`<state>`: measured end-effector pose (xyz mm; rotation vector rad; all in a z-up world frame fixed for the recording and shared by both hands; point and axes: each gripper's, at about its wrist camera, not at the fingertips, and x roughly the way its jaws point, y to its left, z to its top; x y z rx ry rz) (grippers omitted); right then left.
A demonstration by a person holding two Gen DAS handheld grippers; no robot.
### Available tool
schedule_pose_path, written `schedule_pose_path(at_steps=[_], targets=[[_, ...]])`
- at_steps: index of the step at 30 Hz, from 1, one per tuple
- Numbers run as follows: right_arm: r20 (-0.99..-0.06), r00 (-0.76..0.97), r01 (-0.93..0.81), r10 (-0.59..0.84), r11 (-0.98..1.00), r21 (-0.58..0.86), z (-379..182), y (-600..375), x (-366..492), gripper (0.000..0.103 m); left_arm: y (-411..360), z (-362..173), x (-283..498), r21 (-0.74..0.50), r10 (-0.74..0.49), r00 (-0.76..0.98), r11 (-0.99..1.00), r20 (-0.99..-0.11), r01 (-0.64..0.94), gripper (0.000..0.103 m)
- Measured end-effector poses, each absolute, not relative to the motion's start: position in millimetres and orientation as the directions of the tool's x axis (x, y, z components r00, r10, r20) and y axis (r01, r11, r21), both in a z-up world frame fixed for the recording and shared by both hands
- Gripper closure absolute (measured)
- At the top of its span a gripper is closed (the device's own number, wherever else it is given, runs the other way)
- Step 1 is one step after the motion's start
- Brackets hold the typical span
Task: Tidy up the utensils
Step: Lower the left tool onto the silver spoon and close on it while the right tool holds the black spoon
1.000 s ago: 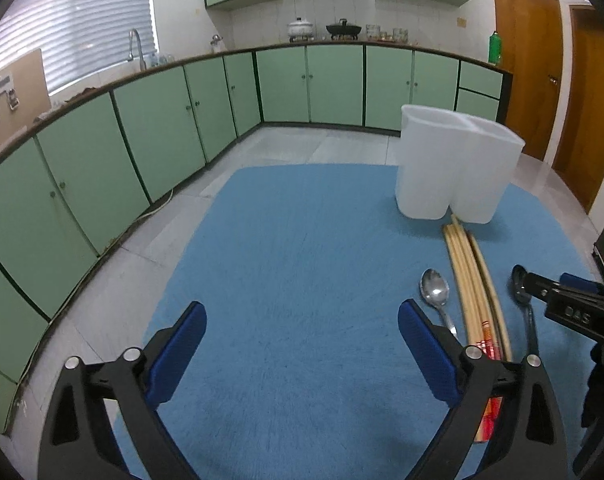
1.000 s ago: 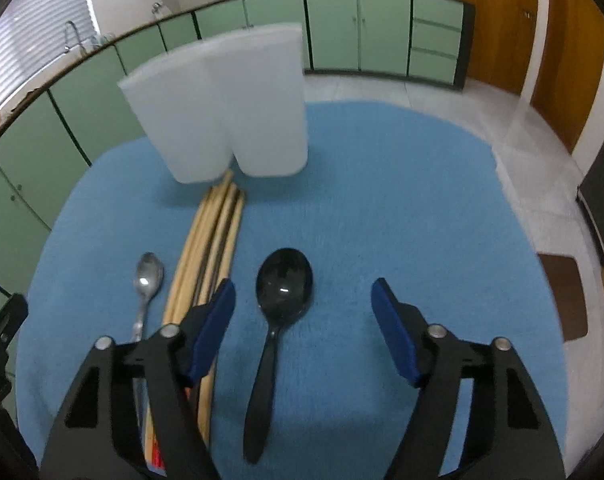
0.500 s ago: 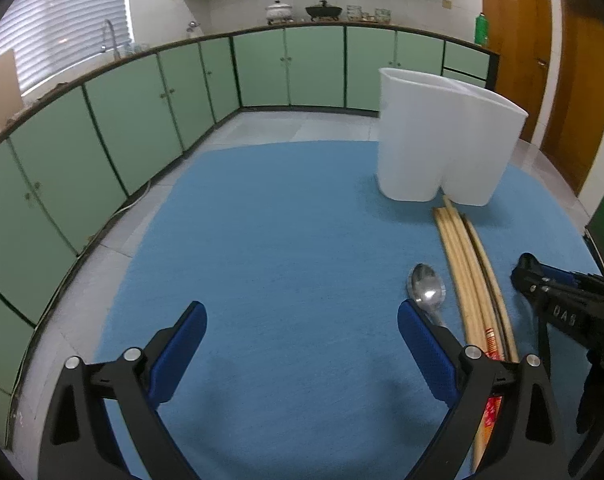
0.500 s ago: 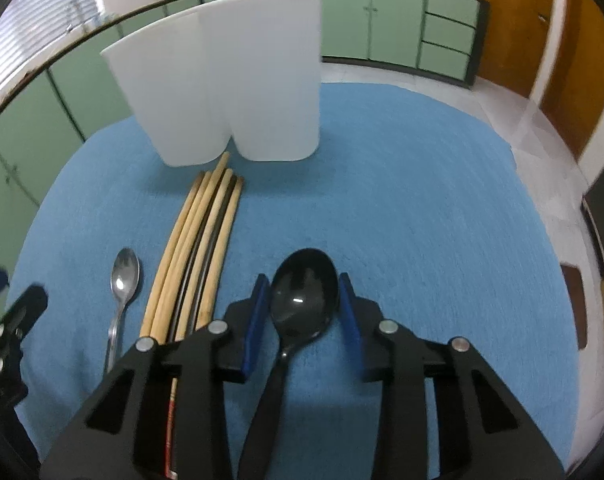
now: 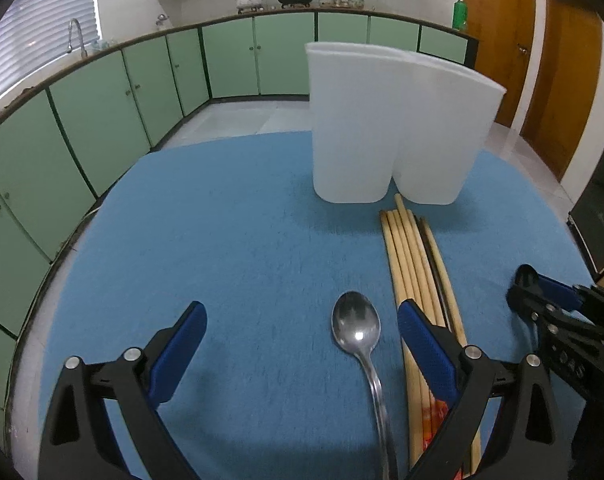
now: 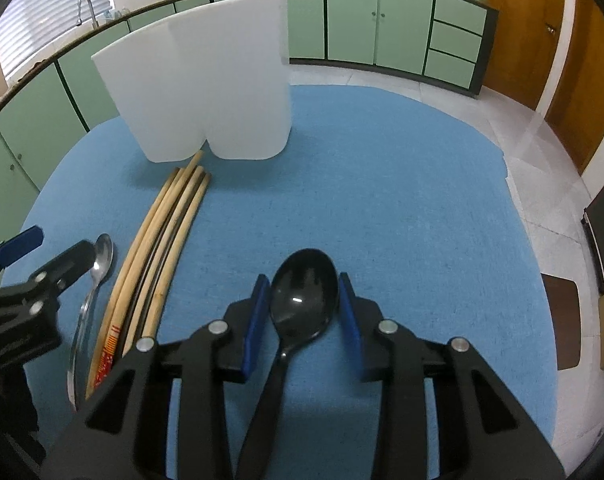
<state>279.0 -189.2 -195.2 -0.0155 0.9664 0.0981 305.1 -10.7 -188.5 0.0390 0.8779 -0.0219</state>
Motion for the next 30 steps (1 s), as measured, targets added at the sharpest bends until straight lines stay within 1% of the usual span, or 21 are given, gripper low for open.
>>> schedule_pose_path(at_steps=[8,12,14,16,17,18,19,20,21,22,23,25,28,29,30], targets=[[-0.812,0.577,-0.100,0.086,0.994,0.034,-198.2,-193.7,273.0,0.069,-11.1,-202.2,323.2,0.045,0.021,0.600,0.999,-0.800,0.025,0.010],[-0.813,0.576,-0.107,0.085,0.994,0.028,-199.1,-191.3,270.5,0.069,-5.2,-208.6,326.3,0.009,0.001,0.580,1.000,-0.814,0.012,0.010],[-0.821,0.564,-0.106,0.090,0.994,0.036,-197.3,-192.2,272.6,0.068,-5.3,-207.5,326.9,0.005,-0.005,0.582,1.000,-0.813,0.014,0.013],[-0.831,0.546,-0.093,0.109,0.993,0.069,-194.1,-196.3,275.4,0.064,-5.7,-205.5,326.2,-0.012,-0.022,0.582,1.000,-0.813,0.021,0.020],[-0.834,0.539,-0.083,0.118,0.993,0.086,-192.6,-198.3,277.2,0.060,-5.9,-204.5,326.0,-0.024,-0.035,0.579,0.999,-0.814,0.025,0.022],[-0.838,0.532,-0.074,0.125,0.992,0.101,-191.1,-199.6,278.4,0.060,-4.2,-203.1,326.9,-0.034,-0.046,0.576,0.999,-0.816,0.032,0.027],[-0.844,0.519,-0.063,0.136,0.991,0.121,-190.3,-201.8,280.6,0.060,-4.4,-201.7,327.5,-0.043,-0.055,0.577,0.998,-0.815,0.035,0.034],[-0.847,0.511,-0.058,0.144,0.989,0.132,-191.5,-202.3,281.5,0.061,-4.0,-200.1,327.9,-0.056,-0.068,0.579,0.998,-0.812,0.038,0.038],[-0.851,0.504,-0.054,0.149,0.988,0.141,-191.8,-202.9,282.7,0.068,-3.2,-198.2,327.4,-0.068,-0.079,0.580,0.997,-0.811,0.042,0.046],[-0.856,0.494,-0.049,0.150,0.988,0.145,-191.7,-203.4,284.7,0.070,-4.0,-197.1,328.0,-0.077,-0.090,0.579,0.996,-0.810,0.047,0.053],[-0.858,0.491,-0.047,0.150,0.988,0.146,-191.9,-203.1,285.6,0.070,-5.0,-195.9,328.1,-0.086,-0.101,0.578,0.995,-0.810,0.054,0.057],[-0.863,0.482,-0.040,0.153,0.987,0.153,-191.6,-203.7,287.5,0.070,-5.1,-198.0,327.1,-0.094,-0.117,0.577,0.993,-0.808,0.070,0.076],[-0.857,0.491,-0.039,0.160,0.986,0.162,-189.0,-205.8,286.7,0.070,-3.0,-197.0,324.3,-0.119,-0.148,0.582,0.989,-0.800,0.087,0.080],[-0.845,0.508,-0.049,0.165,0.985,0.163,-186.6,-205.8,283.6,0.070,-1.7,-195.9,321.7,-0.133,-0.162,0.587,0.987,-0.793,0.092,0.087],[-0.830,0.532,-0.061,0.166,0.986,0.158,-183.6,-205.2,279.8,0.070,3.9,-195.0,320.7,-0.146,-0.175,0.597,0.984,-0.783,0.098,0.096]])
